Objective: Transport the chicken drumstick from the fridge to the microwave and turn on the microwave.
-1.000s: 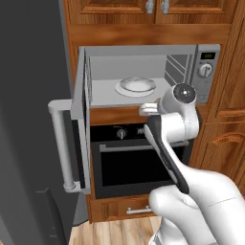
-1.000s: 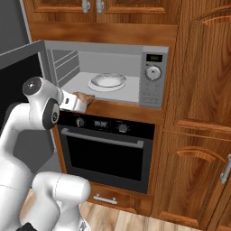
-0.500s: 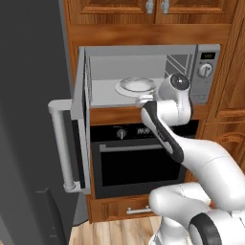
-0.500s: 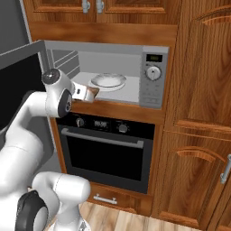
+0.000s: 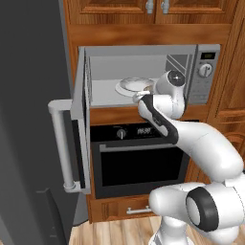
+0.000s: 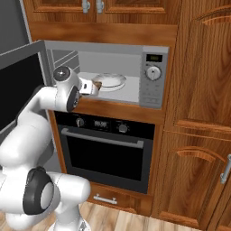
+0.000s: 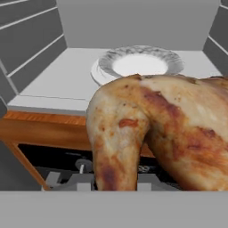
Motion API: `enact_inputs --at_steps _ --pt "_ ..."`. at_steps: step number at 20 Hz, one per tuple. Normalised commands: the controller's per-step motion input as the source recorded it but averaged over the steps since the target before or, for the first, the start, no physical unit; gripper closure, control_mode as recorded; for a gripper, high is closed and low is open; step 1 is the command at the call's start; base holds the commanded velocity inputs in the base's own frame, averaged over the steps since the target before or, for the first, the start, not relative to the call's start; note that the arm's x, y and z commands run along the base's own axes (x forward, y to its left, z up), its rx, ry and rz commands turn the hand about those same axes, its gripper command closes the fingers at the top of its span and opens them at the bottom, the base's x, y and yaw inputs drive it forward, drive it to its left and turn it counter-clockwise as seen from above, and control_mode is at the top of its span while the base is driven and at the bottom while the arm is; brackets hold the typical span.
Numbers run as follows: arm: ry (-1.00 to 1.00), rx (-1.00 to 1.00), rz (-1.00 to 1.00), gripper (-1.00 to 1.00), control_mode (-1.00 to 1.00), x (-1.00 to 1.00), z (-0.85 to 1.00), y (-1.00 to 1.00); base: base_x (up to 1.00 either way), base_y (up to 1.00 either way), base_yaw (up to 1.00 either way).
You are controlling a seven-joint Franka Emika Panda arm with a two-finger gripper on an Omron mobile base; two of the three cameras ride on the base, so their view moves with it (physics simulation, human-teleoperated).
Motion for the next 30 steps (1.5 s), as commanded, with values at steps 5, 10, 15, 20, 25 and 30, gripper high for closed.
enact_inputs --at_steps 5,10,15,20,25,30 --pt "-0.03 -0.01 0.04 1.00 -1.00 0.28 -0.01 0.00 0.00 0.00 0.00" --pt "-0.07 0.00 0.00 1.00 -1.00 0.21 0.00 0.02 0.00 0.00 0.00" --pt "-0.10 0.00 0.00 1.00 -1.00 0.12 -0.01 0.01 0.00 0.00 0.00" --pt "-0.06 0.00 0.00 1.00 -1.00 0.20 -0.01 0.00 0.00 0.00 0.00" --pt "-0.02 0.00 0.00 1.00 -1.00 0.27 0.00 0.00 0.00 0.00 0.00" --pt "0.00 0.00 0.00 1.00 -1.00 0.37 0.03 0.00 0.00 0.00 0.00"
